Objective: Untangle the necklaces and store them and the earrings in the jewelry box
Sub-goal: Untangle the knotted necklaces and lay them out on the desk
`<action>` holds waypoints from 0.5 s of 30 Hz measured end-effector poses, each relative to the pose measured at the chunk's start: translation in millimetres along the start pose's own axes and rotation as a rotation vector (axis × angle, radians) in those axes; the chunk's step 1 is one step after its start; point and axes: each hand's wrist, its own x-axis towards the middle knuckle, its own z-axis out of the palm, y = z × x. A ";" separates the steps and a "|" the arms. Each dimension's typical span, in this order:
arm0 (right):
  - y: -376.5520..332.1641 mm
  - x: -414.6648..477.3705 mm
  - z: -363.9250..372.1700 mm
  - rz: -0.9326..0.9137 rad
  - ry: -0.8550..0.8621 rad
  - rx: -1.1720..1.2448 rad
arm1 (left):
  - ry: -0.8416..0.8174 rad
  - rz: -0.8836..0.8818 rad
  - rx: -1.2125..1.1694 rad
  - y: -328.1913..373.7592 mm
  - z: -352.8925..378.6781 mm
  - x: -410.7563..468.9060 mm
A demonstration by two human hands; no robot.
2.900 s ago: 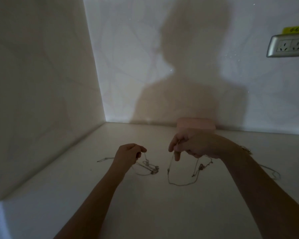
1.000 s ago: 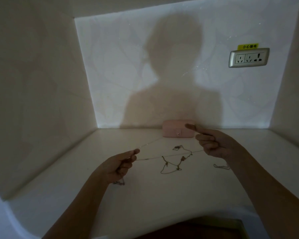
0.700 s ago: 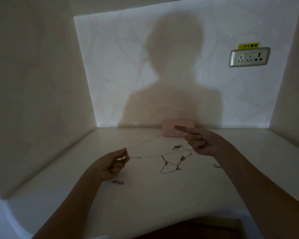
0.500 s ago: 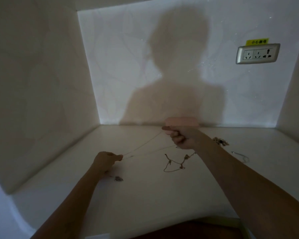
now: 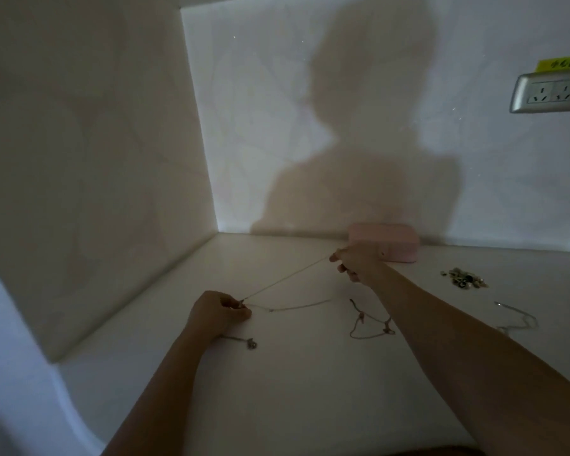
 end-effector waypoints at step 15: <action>28.9 53.3 13.0 -0.239 0.224 -0.591 | -0.084 -0.081 -0.142 4.3 -7.9 0.7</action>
